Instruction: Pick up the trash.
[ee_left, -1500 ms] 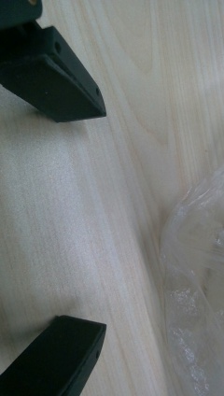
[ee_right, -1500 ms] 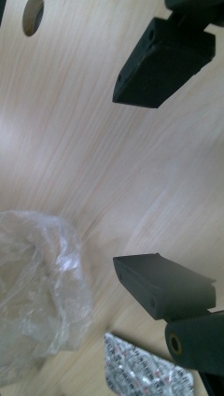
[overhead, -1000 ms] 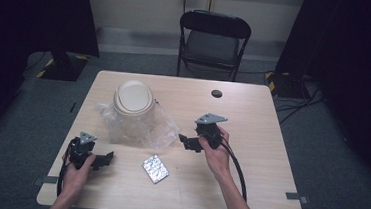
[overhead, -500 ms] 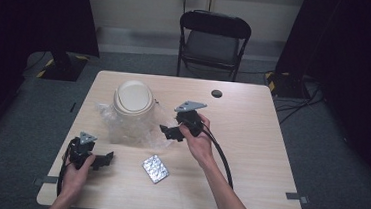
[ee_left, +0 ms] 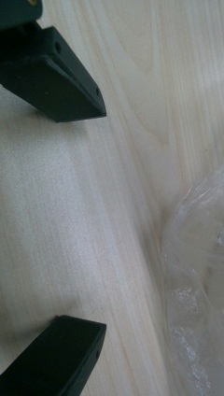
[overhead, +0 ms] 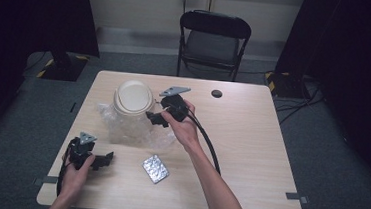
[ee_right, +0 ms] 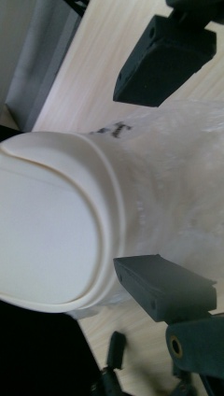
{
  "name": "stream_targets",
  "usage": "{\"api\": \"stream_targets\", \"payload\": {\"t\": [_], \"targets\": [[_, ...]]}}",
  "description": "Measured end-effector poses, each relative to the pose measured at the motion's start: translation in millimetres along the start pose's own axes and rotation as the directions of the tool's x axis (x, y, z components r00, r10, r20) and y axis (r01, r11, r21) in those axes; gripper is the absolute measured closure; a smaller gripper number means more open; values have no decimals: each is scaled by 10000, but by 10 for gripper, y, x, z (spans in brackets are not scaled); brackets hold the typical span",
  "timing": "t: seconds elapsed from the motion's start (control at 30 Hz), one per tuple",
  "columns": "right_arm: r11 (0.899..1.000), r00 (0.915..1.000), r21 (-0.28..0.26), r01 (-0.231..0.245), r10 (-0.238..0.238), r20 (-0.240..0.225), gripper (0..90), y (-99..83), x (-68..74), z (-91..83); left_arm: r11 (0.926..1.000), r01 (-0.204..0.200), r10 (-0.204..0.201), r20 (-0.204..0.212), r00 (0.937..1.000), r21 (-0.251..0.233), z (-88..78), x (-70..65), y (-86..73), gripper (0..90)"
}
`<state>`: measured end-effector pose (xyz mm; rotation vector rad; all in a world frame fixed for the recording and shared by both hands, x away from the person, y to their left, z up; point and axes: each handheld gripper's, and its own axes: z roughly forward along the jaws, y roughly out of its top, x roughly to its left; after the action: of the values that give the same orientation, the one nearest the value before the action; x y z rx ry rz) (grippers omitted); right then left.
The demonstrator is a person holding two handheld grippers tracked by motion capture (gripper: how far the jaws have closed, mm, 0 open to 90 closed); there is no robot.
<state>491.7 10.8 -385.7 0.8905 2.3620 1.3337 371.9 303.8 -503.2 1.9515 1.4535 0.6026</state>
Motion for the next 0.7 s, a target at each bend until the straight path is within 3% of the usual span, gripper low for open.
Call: {"api": "stream_targets", "payload": {"t": [0.17, 0.4, 0.7], "targets": [[9998, 9999, -154, 111, -111, 13, 160, 166, 18, 59, 10000, 3, -3, 1, 10000, -3, 0, 0, 0, 0], [9997, 9997, 96, 219, -220, 98, 155, 311, 12, 218, 10000, -5, 5, 1, 10000, -2, -1, 0, -1, 0], [9994, 9997, 329, 56, -64, 224, 135, 287, -30, 388, 10000, -5, 5, 1, 10000, -11, 0, 0, -1, 0]]}}
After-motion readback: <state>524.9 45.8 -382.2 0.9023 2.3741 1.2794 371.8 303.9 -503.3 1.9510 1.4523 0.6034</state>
